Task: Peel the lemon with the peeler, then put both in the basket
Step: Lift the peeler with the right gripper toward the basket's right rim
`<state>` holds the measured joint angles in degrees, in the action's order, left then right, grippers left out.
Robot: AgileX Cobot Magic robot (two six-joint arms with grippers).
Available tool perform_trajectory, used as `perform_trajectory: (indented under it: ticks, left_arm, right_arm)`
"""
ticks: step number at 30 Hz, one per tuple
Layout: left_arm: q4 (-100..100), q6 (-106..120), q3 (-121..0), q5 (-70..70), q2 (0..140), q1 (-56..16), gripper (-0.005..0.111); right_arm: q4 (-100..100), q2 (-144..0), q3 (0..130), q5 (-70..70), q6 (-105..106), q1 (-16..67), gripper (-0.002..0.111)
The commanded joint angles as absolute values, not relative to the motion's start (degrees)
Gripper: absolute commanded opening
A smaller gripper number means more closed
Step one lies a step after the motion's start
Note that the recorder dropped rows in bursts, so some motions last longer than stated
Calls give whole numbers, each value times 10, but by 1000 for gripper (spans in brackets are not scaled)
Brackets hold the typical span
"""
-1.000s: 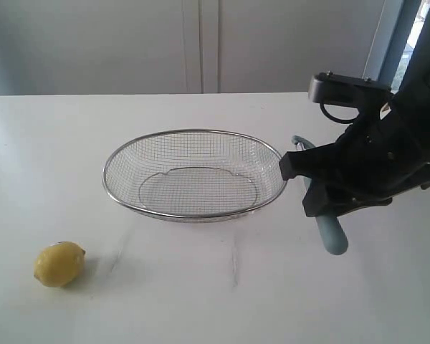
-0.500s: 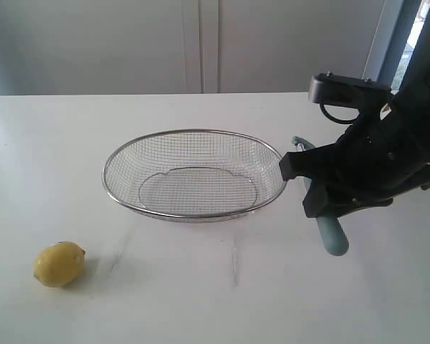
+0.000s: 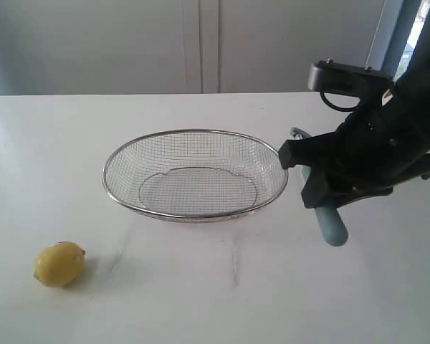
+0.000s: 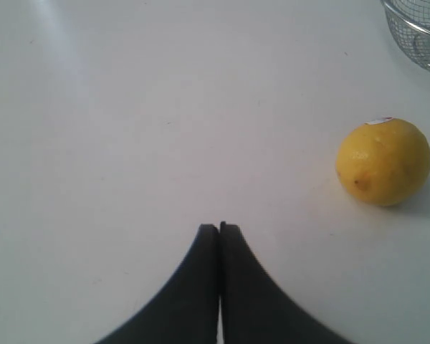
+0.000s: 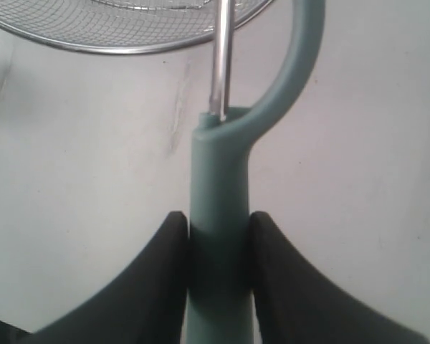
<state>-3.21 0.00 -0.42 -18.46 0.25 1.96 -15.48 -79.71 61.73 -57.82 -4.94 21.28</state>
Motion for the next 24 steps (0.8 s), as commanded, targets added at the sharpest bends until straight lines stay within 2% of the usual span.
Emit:
perform_trajectory:
  ticks: [1,24]
  left_arm:
    - [-34,0,0,-186,0,20,0]
    - [-34,0,0,-186,0,20,0]
  right_arm:
    - [-157,-795,627,-571,-50,210,0]
    - [-213,-795,627,-546,0,210,0]
